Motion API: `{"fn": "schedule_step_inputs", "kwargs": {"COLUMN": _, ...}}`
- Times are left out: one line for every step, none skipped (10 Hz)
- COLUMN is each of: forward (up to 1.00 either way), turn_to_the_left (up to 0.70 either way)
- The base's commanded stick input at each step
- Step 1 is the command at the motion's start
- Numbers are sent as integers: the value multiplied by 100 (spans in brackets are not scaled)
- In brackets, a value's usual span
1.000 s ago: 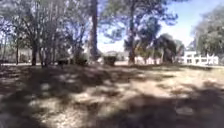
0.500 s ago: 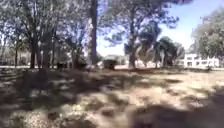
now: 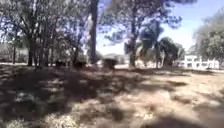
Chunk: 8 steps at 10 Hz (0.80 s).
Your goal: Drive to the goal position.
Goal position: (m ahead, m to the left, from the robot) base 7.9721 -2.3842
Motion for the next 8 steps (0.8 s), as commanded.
{"fn": "schedule_step_inputs", "kwargs": {"forward": 70, "turn_to_the_left": 0}}
{"fn": "schedule_step_inputs", "kwargs": {"forward": 70, "turn_to_the_left": 0}}
{"fn": "schedule_step_inputs", "kwargs": {"forward": 70, "turn_to_the_left": 0}}
{"fn": "schedule_step_inputs", "kwargs": {"forward": 70, "turn_to_the_left": 0}}
{"fn": "schedule_step_inputs", "kwargs": {"forward": 70, "turn_to_the_left": 0}}
{"fn": "schedule_step_inputs", "kwargs": {"forward": 70, "turn_to_the_left": -2}}
{"fn": "schedule_step_inputs", "kwargs": {"forward": 70, "turn_to_the_left": -7}}
{"fn": "schedule_step_inputs", "kwargs": {"forward": 70, "turn_to_the_left": -35}}
